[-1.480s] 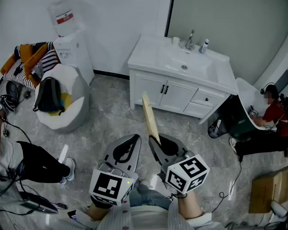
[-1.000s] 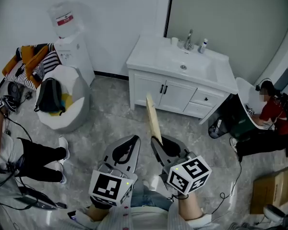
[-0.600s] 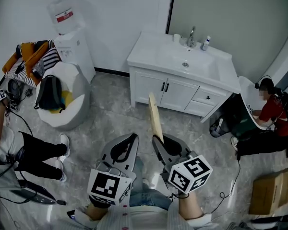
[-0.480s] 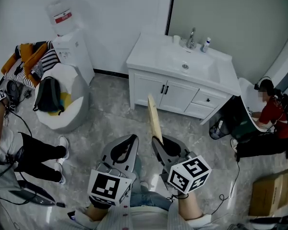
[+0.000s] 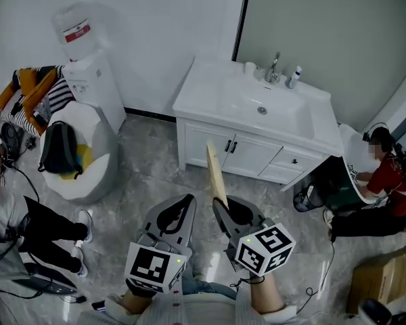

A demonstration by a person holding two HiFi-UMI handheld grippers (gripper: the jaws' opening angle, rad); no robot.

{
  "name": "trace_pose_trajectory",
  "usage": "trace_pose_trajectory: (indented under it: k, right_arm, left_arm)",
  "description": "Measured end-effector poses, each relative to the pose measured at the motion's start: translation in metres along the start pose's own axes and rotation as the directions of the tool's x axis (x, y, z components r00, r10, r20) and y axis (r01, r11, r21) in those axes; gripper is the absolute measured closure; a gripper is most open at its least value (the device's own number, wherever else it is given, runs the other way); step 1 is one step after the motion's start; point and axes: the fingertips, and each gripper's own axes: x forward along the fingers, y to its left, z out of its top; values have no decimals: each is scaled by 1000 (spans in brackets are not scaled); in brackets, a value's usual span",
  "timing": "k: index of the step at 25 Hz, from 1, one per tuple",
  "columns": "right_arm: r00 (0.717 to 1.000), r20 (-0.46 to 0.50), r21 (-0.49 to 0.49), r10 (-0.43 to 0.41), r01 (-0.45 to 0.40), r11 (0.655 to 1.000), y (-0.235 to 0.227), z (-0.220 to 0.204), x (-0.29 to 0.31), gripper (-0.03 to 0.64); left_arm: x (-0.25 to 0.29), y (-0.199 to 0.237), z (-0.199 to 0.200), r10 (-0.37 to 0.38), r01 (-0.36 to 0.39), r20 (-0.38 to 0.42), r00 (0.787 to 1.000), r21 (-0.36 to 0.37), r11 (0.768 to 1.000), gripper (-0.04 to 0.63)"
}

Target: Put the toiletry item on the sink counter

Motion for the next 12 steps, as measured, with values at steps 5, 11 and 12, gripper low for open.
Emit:
trace_pose_trajectory:
  k: [5,11,12]
  right_arm:
    - [999,2,7,-32,32,999,-32,25,41,560]
    - [998,11,13,-65,64,998,-60,45,85,560]
    - [997,15,14,-70,70,997,-64,48,90,560]
  left_arm:
    - [47,35,6,-32,32,-4,999,-6,999,577]
    - [84,77,13,-41,41,3,999,-3,999,577]
    - [88,84,14,-43,43,7,999,0,999,578]
